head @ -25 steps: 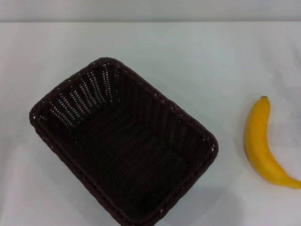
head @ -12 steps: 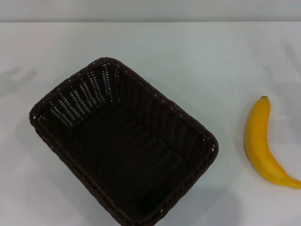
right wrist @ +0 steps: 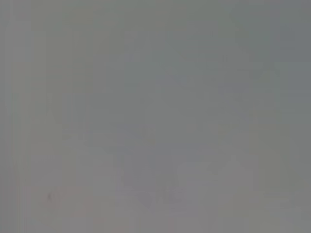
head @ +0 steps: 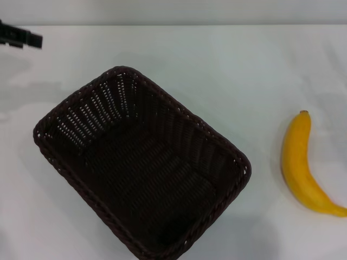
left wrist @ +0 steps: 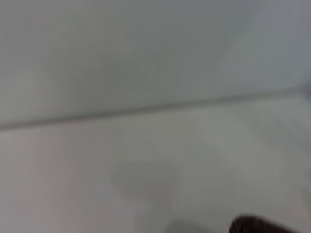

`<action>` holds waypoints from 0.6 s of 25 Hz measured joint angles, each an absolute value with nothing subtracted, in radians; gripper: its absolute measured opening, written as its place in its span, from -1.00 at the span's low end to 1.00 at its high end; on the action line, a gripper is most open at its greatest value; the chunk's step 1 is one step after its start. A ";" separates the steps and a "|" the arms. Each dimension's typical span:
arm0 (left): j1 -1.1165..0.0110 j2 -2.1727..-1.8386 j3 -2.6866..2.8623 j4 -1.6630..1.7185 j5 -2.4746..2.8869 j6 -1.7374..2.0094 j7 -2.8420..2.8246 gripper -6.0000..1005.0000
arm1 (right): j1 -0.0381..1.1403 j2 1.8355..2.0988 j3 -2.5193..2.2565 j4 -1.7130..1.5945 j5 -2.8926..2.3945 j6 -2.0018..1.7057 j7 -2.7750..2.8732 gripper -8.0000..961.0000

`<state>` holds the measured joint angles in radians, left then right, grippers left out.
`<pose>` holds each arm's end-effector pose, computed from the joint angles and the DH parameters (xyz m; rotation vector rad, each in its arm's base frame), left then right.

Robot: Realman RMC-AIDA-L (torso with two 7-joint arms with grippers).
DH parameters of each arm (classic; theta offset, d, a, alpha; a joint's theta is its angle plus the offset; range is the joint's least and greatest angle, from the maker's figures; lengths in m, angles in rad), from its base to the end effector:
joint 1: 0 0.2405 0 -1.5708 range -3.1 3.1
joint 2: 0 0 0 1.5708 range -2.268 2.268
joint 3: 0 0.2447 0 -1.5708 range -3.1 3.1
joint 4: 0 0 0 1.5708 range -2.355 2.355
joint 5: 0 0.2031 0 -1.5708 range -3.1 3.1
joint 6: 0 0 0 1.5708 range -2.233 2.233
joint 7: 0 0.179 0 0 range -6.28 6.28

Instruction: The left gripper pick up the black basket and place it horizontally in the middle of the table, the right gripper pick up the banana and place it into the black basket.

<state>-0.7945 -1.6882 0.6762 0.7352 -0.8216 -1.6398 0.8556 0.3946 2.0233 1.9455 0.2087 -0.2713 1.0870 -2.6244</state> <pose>-0.2316 0.4151 0.1337 -2.4434 -1.3211 -0.1932 0.3437 0.3703 0.0580 -1.4985 0.6696 0.7863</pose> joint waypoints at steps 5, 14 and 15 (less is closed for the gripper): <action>-0.880 -1.728 0.719 0.709 -0.637 -1.643 0.835 0.36 | 0.412 2.024 1.942 0.208 -0.270 1.085 -2.619 0.77; -0.965 -1.851 0.756 0.661 -0.508 -1.557 0.869 0.36 | 0.413 2.024 1.937 0.202 -0.271 1.068 -2.599 0.77; -0.969 -1.857 0.773 0.651 -0.507 -1.541 0.869 0.36 | 0.413 2.024 1.936 0.202 -0.273 1.068 -2.593 0.77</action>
<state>-0.9686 -1.8572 0.7728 0.6509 -0.5068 -1.5413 0.8695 0.4131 2.0241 1.9363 0.2017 -0.2726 1.0683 -2.5935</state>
